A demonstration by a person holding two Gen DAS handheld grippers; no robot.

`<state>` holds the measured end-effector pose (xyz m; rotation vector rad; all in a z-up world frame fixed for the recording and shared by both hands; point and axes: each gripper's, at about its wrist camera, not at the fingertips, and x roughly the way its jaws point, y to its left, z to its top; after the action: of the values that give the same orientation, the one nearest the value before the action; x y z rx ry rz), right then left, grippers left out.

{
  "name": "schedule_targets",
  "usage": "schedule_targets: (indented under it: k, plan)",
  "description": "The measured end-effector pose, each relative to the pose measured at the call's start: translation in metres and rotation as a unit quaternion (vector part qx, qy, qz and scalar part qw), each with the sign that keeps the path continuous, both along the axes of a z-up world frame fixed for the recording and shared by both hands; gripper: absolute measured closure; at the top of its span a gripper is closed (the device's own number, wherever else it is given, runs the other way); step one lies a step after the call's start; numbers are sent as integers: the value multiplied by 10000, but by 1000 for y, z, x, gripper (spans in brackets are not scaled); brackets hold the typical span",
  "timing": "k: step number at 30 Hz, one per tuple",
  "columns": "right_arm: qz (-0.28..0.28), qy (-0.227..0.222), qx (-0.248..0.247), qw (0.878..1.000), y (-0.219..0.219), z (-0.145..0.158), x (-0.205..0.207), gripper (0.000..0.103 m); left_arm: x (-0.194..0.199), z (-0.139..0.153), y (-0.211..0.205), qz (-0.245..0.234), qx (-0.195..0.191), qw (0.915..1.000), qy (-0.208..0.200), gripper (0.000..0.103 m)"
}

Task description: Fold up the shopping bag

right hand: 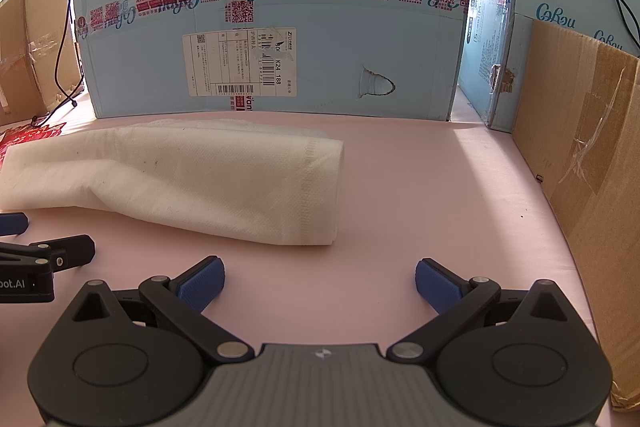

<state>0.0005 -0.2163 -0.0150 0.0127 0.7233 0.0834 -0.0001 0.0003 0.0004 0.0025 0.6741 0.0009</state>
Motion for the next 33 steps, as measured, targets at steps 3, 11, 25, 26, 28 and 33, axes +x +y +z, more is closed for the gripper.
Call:
schedule_targets:
  k: [3,11,25,26,28,33]
  plan:
    - [0,0,0,10000,0,0,0,0,0,0,0,0,0,10000,0,0]
    - [-1,-1,0,10000,1,0,0,0,0,0,1,0,0,10000,0,0]
    - [-3,5,6,10000,2,-2,0,0,0,2,2,-3,-6,10000,8,0]
    - [-3,5,16,10000,2,-2,1,0,0,1,3,-4,-24,10000,7,0]
    - [-3,7,-7,10000,2,-2,1,0,1,2,3,-6,-14,10000,7,0]
    - [-14,-17,-30,10000,2,0,0,0,-7,8,12,-110,-315,9994,-8,0]
